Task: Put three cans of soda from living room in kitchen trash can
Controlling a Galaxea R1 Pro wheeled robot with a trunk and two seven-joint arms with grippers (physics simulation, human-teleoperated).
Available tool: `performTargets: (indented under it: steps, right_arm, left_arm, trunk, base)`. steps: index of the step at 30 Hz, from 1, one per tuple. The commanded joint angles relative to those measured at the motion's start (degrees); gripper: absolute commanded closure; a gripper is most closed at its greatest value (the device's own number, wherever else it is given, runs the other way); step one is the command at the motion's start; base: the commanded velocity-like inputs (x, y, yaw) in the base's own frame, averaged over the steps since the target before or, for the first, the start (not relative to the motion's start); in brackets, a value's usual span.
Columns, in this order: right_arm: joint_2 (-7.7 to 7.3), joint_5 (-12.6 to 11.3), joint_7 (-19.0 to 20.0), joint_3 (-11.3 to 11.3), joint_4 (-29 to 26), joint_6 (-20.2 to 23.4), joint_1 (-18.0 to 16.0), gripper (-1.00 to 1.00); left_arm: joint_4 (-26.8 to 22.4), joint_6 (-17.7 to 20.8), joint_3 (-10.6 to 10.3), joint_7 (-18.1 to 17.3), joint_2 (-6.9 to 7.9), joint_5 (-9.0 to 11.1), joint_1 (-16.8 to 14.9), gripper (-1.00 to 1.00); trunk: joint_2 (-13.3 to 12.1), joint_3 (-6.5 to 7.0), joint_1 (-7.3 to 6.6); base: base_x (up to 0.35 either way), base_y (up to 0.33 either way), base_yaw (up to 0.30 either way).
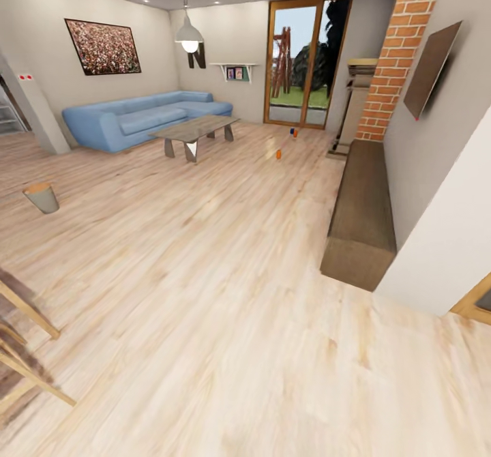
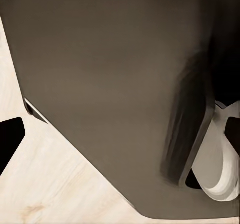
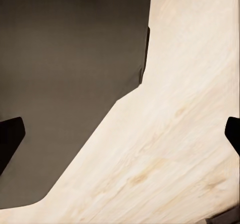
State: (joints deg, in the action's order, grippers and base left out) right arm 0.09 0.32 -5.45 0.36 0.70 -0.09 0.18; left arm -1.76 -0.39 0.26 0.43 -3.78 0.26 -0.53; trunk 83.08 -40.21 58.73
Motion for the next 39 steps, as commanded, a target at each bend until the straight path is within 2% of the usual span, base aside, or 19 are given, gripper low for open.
performTargets:
  steps: [1,11,28,39]
  right_arm:
    - [0.0,0.04,0.0,0.04,0.0,0.0,0.0,-1.0]
    - [0.0,0.19,0.0,0.11,0.0,0.0,0.0,-1.0]
    - [-0.19,0.17,0.0,0.08,0.09,0.0,0.0,-1.0]
    - [-0.21,0.12,0.08,0.08,0.15,0.0,0.0,-1.0]
  left_arm:
    - [0.0,-0.01,0.0,0.04,-0.07,0.0,0.0,-1.0]
    - [0.07,-1.06,0.0,0.32,-0.32,0.0,0.02,-1.0]
    - [0.09,-1.61,0.0,0.36,-0.35,0.0,0.09,-1.0]
    - [0.09,-1.63,0.0,0.36,-0.36,0.0,0.09,-1.0]
  trunk:
    - [0.0,0.0,0.0]
    - [0.0,-0.06,0.0]
    - [0.0,-0.46,0.0]
    - [0.0,-0.53,0.0]
  base:
    - [0.346,0.086,0.252]
    - [0.346,0.016,0.253]
    - [0.346,-0.088,0.25]
    - [0.346,-0.11,0.05]
